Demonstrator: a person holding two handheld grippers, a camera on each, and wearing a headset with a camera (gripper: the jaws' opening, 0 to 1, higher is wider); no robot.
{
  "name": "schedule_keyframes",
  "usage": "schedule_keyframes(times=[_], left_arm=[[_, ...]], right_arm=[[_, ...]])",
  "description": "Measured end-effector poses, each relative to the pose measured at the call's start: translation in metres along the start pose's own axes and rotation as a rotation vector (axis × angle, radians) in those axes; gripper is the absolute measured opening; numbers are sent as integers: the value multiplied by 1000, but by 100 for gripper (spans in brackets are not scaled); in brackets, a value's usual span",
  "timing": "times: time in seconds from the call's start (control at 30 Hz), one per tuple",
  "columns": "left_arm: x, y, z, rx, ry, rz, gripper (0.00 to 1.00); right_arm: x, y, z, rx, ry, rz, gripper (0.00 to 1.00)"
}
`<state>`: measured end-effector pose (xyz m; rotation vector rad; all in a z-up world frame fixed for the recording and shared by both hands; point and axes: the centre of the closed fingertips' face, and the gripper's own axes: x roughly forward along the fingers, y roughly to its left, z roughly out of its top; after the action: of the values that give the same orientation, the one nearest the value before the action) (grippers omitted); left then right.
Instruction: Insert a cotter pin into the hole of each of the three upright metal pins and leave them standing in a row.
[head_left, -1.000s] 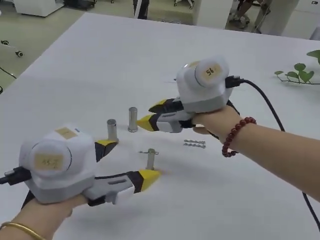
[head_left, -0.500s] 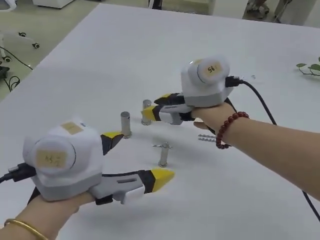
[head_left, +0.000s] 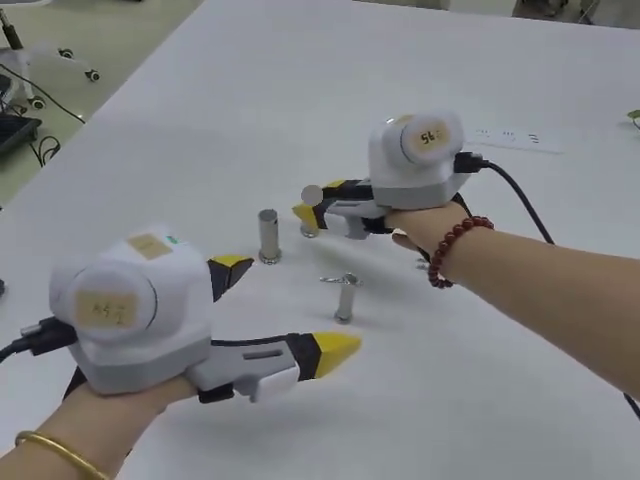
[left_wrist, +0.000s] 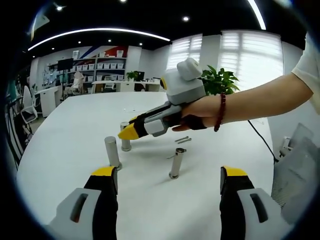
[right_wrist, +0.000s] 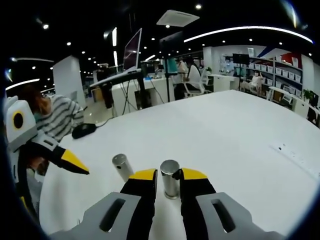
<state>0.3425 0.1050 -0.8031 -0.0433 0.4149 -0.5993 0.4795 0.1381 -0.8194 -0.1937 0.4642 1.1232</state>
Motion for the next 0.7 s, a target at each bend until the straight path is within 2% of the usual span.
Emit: schedule_keyframes(times=[0.1, 0.33, 0.5, 0.7], left_arm=[[0, -1, -1, 2, 6, -2, 84], [-1, -3, -3, 6, 13, -9, 82], [-1, -3, -3, 8, 12, -9, 79], [-1, -4, 1, 8, -1, -10, 80]], right_arm=[[2, -3, 0, 9, -3, -4, 16], [1, 0, 0, 3, 0, -9, 14], [-2, -1, -2, 25, 12, -12, 13], [-11, 7, -1, -8, 23, 2, 13]])
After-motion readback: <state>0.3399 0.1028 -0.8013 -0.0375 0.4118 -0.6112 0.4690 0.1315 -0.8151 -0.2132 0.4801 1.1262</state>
